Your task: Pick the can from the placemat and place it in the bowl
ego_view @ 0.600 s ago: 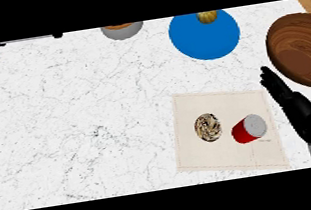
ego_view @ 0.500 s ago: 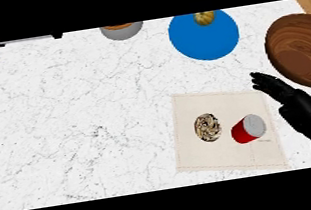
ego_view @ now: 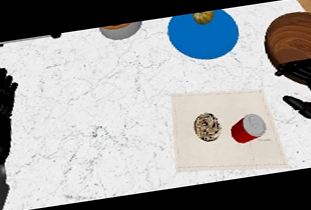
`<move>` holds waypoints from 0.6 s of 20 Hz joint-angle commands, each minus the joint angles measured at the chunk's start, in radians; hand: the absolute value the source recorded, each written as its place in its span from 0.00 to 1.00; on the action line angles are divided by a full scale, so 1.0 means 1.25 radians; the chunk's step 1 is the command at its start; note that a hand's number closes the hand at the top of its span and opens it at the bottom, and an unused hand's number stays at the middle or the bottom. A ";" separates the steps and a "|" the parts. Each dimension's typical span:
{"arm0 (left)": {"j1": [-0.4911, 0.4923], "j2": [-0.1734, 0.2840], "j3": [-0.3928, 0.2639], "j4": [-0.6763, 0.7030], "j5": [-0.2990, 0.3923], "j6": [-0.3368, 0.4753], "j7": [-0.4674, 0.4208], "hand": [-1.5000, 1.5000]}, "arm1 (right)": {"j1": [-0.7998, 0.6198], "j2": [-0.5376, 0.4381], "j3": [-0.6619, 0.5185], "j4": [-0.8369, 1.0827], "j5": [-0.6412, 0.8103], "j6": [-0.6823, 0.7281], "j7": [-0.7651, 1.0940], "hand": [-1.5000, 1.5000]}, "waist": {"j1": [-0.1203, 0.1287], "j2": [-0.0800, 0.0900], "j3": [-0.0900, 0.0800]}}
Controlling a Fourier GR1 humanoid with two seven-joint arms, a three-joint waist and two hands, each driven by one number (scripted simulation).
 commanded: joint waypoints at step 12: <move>-0.051 -0.064 -0.084 0.000 -0.104 0.057 0.093 0.50 | -0.123 -0.258 0.069 0.065 0.310 0.184 -0.235 0.00 | 0.006 -0.011 -0.007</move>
